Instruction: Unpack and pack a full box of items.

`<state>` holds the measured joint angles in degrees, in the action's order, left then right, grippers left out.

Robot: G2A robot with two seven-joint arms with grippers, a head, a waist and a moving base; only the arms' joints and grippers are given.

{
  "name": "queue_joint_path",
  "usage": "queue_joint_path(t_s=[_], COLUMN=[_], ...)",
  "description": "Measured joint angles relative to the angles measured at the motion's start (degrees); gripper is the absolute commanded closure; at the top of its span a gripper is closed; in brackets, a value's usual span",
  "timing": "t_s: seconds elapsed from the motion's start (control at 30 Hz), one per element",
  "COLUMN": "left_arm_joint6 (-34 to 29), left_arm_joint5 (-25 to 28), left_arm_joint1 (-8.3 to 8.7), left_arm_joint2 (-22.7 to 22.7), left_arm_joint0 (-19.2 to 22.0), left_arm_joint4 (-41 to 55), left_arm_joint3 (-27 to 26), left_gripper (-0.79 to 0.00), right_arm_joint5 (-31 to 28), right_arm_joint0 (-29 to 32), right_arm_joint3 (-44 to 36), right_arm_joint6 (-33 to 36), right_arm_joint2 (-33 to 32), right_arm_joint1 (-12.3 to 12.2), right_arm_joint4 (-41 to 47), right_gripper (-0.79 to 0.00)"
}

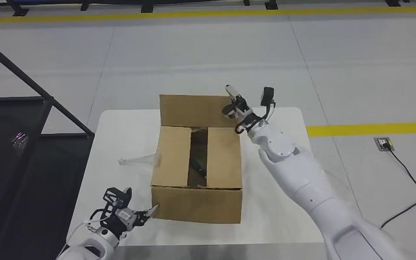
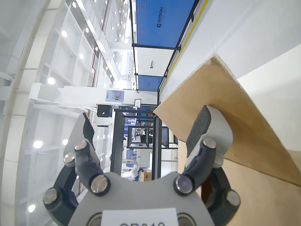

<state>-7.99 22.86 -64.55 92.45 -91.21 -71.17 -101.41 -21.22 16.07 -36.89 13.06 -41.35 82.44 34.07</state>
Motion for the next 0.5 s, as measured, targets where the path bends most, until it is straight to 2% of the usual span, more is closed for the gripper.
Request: queue_joint_path(t_s=[0.17, 0.5], left_arm_joint6=[-0.21, -0.74], left_arm_joint5=[-0.45, -0.73], left_arm_joint1=[0.0, 0.05], left_arm_joint2=[-0.28, -0.85], left_arm_joint0=[0.15, 0.48], left_arm_joint4=[0.11, -0.49], left_arm_joint3=[0.32, 0.17], left_gripper=[-0.785, -0.785], right_arm_joint5=[-3.34, -3.05], right_arm_joint0=[-1.58, -3.52], right_arm_joint3=[7.23, 17.31], right_arm_joint6=[-4.03, -10.32], right_arm_joint2=[2.0, 4.29], right_arm_joint1=[3.15, 7.68], right_arm_joint4=[-2.22, -8.14], right_gripper=[-0.785, -0.785])
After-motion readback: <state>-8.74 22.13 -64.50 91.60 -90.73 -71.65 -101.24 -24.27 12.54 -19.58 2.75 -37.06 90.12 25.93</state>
